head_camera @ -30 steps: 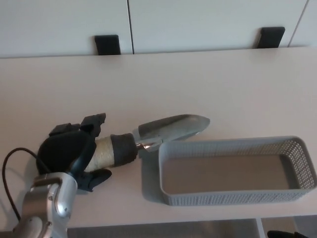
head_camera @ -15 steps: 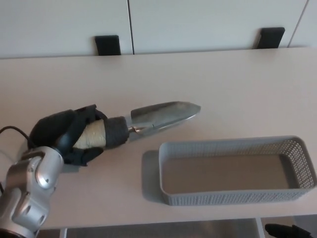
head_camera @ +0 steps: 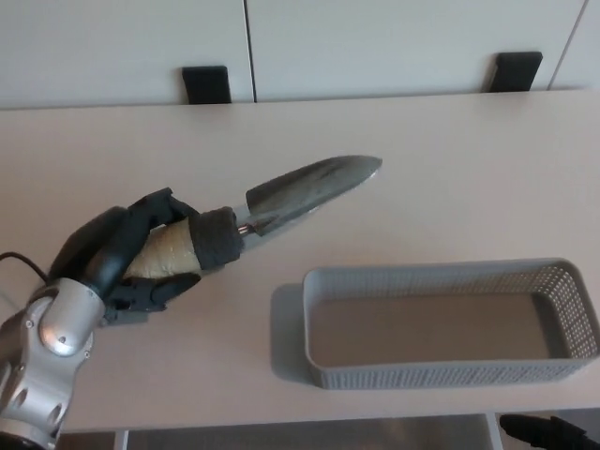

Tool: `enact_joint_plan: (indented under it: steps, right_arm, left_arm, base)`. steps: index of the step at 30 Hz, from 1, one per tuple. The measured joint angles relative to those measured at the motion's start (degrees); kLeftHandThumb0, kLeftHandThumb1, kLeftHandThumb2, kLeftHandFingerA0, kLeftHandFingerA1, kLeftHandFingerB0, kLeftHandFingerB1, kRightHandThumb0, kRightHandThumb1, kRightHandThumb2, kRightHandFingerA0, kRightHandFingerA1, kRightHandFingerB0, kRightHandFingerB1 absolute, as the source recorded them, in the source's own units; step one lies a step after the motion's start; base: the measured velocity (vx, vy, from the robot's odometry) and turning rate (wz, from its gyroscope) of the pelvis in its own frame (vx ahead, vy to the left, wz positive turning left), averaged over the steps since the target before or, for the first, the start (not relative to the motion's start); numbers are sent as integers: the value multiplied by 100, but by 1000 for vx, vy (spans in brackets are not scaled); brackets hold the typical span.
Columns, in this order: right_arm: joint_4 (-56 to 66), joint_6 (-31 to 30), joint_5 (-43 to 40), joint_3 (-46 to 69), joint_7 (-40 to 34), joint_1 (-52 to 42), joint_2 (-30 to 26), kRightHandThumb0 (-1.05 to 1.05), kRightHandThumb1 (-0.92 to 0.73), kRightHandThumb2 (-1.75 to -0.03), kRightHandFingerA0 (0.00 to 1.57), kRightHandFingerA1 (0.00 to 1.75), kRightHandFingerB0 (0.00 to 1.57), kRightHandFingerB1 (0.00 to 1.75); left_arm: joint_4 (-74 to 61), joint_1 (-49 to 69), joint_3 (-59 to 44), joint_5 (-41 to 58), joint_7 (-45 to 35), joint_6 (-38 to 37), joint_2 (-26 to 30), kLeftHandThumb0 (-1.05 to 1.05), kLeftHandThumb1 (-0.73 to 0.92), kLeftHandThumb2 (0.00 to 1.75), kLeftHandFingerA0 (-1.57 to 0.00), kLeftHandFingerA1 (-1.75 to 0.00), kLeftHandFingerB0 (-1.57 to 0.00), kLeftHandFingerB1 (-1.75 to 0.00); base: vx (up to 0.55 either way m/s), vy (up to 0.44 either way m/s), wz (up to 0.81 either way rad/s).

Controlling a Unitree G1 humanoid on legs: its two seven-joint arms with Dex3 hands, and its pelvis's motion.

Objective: The robot walks towards a desk on which a shovel is kept on the left hand side and a container is kept on the right hand side. The robot picks up the shovel using its left hand and places it in the container.

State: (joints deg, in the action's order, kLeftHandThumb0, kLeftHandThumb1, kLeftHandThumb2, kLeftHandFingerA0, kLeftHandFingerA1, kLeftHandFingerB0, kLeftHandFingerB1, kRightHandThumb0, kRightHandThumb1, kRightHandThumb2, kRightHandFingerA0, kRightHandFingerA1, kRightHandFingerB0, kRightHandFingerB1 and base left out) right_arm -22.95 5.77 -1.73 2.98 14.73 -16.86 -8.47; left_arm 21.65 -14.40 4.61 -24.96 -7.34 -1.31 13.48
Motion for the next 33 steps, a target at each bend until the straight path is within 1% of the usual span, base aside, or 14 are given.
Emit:
enact_joint_plan:
  steps: [5,9,11,13,14,16,18,19,20,22,24,26,29,33]
  right_arm:
    - [-1,-24,0,3,4,43,-54,11,-58,-58,68,63,47,51]
    - [2,-43,-7,2,16,47,-63,10,-57,-57,70,63,45,50]
    - [4,-45,-4,-5,17,42,-67,11,-57,-57,71,63,45,49]
    - [1,-46,-1,-6,17,40,-73,12,-58,-58,71,63,45,49]
    - [0,-47,-1,-6,17,40,-78,12,-58,-58,72,63,46,49]
    - [-13,-48,0,-6,20,46,-97,10,-58,-57,71,63,45,49]
    - [-5,-55,-2,-6,24,29,-104,10,-58,-57,71,63,45,49]
    - [-3,-56,0,-12,27,3,-106,8,-58,-57,71,63,45,49]
    - [-3,-55,3,-22,30,-25,-114,7,-57,-57,71,63,45,49]
    - [-13,-53,15,-46,37,-105,-148,7,-57,-57,70,62,45,49]
    - [-32,-51,25,-64,39,-134,-177,8,-57,-57,70,62,46,49]
    - [-32,-51,24,-71,40,-131,-178,6,-57,-57,69,61,45,49]
    - [-39,-51,30,-97,40,-108,-179,7,-58,-56,73,63,46,49]
    - [-84,-51,53,-149,39,-35,-181,7,-58,-56,73,63,46,49]
  left_arm:
    - [-522,221,-106,323,-142,7,-204,-43,87,72,-77,-169,-57,-141]
    - [-1260,297,-55,502,-306,30,-249,-34,88,67,-77,-169,-60,-132]
    - [-1638,327,32,557,-406,33,-248,-31,85,65,-69,-167,-63,-124]
    - [-2046,347,164,609,-517,46,-252,-31,84,65,-69,-166,-60,-135]
    - [-2231,350,241,618,-569,57,-251,-30,84,63,-64,-171,-58,-130]
    - [-2625,356,452,622,-684,100,-246,-28,80,65,-64,-160,-63,-128]
    - [-2937,381,685,622,-791,151,-246,-27,82,62,-65,-168,-56,-136]
    - [-3065,421,813,616,-847,169,-243,-30,83,64,-67,-165,-64,-105]
    - [-3134,453,903,603,-877,181,-231,-30,83,65,-66,-163,-69,-100]
    - [-3230,521,1114,557,-949,208,-164,-32,86,62,-67,-173,-60,-119]
    - [-3286,531,1327,451,-1033,328,-61,-33,85,62,-69,-173,-61,-128]
    - [-3321,536,1545,251,-1073,458,31,-30,84,62,-69,-175,-50,-143]
    - [-3403,582,1779,-5,-1087,574,98,-29,83,60,-67,-175,-44,-150]
    - [-3578,650,2011,-339,-1109,751,179,-29,83,61,-65,-175,-46,-141]
  base:
    - [0,0,0]
    - [0,0,0]
    - [0,0,0]
    - [0,0,0]
    - [0,0,0]
    - [0,0,0]
    - [0,0,0]
    - [0,0,0]
    - [0,0,0]
    - [0,0,0]
    - [0,0,0]
    - [0,0,0]
    - [0,0,0]
    - [0,0,0]
